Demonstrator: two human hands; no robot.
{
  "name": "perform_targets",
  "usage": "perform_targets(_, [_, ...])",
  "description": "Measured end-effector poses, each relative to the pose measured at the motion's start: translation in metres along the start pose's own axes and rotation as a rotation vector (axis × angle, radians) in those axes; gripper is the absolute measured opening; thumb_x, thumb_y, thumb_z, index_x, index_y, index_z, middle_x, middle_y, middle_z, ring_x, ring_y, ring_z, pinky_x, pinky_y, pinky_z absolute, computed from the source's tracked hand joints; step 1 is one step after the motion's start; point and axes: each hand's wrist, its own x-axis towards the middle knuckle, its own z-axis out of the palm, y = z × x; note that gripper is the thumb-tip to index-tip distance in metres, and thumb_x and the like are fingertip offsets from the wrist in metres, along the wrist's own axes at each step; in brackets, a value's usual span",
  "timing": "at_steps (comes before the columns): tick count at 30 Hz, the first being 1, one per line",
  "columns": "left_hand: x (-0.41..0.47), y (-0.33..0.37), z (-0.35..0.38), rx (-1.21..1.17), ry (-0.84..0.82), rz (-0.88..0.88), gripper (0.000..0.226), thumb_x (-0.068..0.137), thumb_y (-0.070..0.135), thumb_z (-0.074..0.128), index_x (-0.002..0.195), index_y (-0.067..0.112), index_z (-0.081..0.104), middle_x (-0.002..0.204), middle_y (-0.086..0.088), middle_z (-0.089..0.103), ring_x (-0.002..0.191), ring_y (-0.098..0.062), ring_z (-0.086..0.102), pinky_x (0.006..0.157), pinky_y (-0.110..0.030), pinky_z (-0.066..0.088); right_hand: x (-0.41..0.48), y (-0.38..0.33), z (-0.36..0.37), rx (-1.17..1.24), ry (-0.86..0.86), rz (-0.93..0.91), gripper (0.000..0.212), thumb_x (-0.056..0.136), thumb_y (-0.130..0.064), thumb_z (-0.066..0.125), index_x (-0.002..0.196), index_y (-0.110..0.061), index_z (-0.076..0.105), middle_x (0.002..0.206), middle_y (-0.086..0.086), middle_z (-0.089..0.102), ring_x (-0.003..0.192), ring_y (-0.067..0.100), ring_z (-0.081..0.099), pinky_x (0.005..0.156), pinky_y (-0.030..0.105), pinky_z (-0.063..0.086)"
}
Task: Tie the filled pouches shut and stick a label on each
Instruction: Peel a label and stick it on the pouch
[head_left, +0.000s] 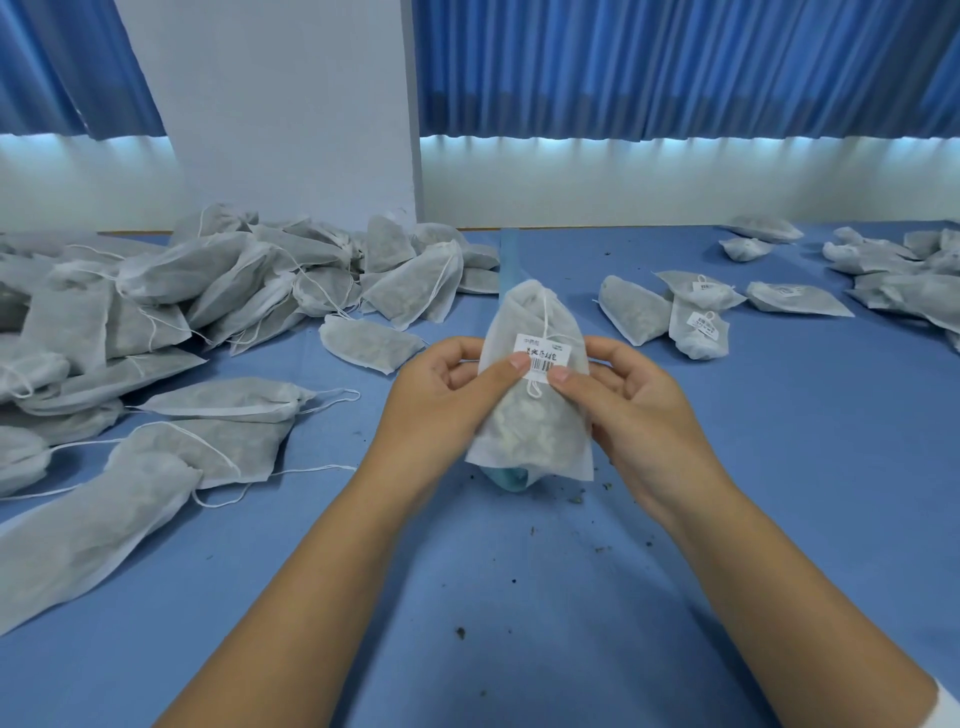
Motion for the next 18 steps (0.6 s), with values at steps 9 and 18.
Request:
perform_targets(9, [0.009, -0.008, -0.001, -0.03, 0.239, -0.03, 0.02, 0.091, 0.025, 0.071, 0.098, 0.006, 0.068, 0.075, 0.0, 0.074, 0.067, -0.011, 0.069, 0.06, -0.023, 0.054, -0.004, 0.002, 0.001, -0.293, -0.107, -0.119, 0.034, 0.093, -0.016, 0.064, 0.109, -0.034, 0.04, 0.087, 0.0, 0.074, 0.058, 0.015, 0.062, 0.055, 0.023, 0.049])
perform_targets(18, [0.034, -0.022, -0.048, 0.398, 0.38, -0.005, 0.022, 0.099, 0.034, 0.058, 0.096, 0.013, 0.062, 0.1, -0.004, 0.071, 0.092, -0.023, 0.071, 0.085, -0.04, 0.058, 0.009, -0.002, -0.015, -0.179, -0.101, -0.006, 0.035, 0.095, -0.001, 0.054, 0.085, -0.023, 0.078, 0.086, -0.002, 0.072, 0.064, 0.01, 0.058, 0.064, 0.017, 0.049])
